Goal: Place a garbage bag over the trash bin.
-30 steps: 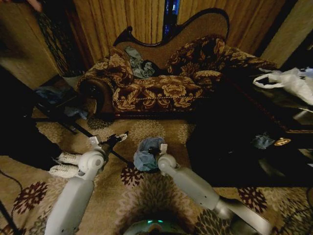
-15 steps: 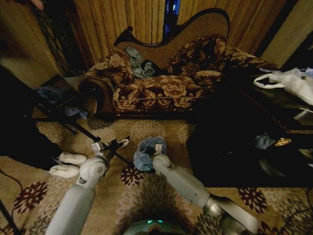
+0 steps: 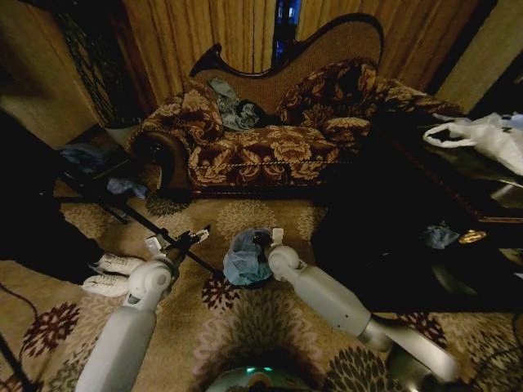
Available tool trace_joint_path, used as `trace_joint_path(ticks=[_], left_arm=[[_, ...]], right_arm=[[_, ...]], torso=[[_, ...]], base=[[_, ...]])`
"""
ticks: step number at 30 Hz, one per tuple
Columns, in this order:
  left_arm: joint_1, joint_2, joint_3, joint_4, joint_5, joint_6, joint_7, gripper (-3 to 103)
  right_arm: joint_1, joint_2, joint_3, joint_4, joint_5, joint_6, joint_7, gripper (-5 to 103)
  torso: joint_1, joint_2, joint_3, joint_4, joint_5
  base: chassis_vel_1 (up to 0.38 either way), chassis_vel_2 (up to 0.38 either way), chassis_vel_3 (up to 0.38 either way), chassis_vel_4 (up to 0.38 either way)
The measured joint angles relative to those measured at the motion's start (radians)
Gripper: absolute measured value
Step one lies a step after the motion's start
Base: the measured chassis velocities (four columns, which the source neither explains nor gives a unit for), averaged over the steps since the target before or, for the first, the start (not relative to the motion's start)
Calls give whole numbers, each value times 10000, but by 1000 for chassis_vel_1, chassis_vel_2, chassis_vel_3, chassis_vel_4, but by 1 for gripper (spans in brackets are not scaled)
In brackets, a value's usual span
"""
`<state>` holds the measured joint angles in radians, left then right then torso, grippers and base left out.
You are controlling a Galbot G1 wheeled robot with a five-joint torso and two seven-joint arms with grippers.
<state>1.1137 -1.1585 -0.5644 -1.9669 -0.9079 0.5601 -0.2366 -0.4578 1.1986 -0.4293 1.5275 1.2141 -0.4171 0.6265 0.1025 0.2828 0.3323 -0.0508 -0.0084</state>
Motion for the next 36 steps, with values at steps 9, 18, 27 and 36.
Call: trace_joint_path(ticks=[9, 18, 27, 36], left_arm=[[-29, -104, 72, 154, 40, -93, 105, 100], [-59, -229, 158, 199, 226, -247, 210, 100], [122, -322, 80, 316, 491, -477, 514, 100], [404, -327, -30, 256, 589, -672, 697, 100]], right_arm=[[315, -67, -290, -634, 604, -450, -265, 0], [496, 674, -955, -2003, 528, -418, -957, 0], [505, 1749, -646, -3238, -551, 21, -1318, 0], [496, 2555, -524, -4648, -1370, 339, -1529, 0]], torso=[[0, 0, 0, 1, -2], [1, 0, 1, 0, -2], [1, 0, 0, 0, -2], [1, 0, 0, -1, -2]], base=[[0, 0, 0, 0], [0, 0, 0, 0], [0, 0, 0, 0], [0, 0, 0, 0]])
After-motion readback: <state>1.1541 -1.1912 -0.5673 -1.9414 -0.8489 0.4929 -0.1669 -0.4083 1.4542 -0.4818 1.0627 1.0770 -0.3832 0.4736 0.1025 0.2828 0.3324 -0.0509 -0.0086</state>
